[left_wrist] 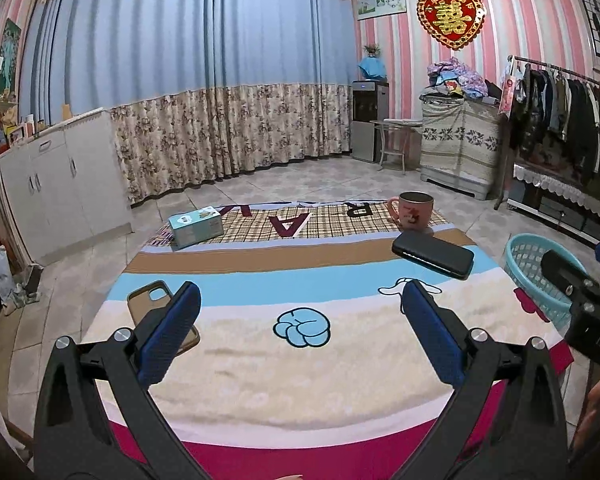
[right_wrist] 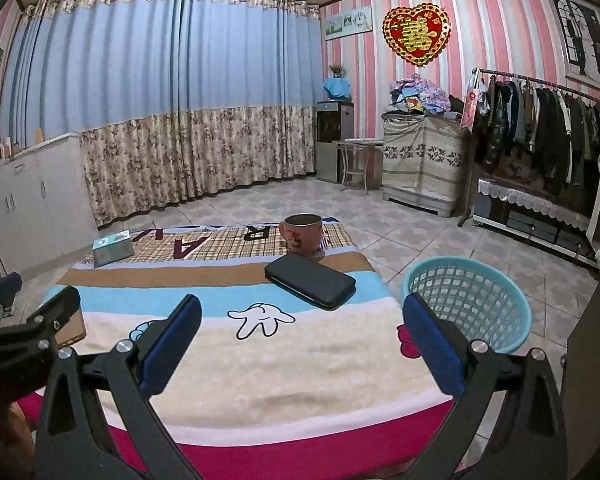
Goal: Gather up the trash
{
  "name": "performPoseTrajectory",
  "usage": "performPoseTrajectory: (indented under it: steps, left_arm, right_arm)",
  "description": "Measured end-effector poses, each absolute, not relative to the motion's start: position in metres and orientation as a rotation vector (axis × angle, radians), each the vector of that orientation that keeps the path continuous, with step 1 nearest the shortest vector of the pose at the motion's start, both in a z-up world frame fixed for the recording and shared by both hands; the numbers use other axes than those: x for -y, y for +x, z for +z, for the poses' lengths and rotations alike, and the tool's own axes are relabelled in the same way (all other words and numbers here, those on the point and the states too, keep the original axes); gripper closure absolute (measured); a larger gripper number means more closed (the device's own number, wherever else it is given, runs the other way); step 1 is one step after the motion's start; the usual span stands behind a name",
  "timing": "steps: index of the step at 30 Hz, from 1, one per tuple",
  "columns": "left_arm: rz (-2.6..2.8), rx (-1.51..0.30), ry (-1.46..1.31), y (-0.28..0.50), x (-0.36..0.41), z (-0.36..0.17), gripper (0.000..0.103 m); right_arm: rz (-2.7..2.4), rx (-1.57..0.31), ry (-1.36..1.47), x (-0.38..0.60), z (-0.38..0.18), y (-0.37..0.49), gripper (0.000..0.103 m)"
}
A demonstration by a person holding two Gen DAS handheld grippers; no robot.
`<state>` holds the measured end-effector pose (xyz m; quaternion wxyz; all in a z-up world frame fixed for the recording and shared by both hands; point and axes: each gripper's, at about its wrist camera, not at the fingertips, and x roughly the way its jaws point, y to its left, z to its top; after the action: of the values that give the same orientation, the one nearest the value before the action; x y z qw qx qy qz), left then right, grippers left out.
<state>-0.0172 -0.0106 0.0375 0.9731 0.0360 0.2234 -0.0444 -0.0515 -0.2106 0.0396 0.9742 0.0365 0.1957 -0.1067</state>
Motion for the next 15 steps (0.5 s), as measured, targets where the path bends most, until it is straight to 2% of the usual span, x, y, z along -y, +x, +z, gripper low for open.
performPoseTrajectory:
  steps: [15]
  left_arm:
    - [-0.090, -0.456, 0.071, -0.019, 0.016, 0.038, 0.005]
  right_arm:
    - [-0.243, -0.394, 0.081, 0.221, 0.035, -0.057, 0.005]
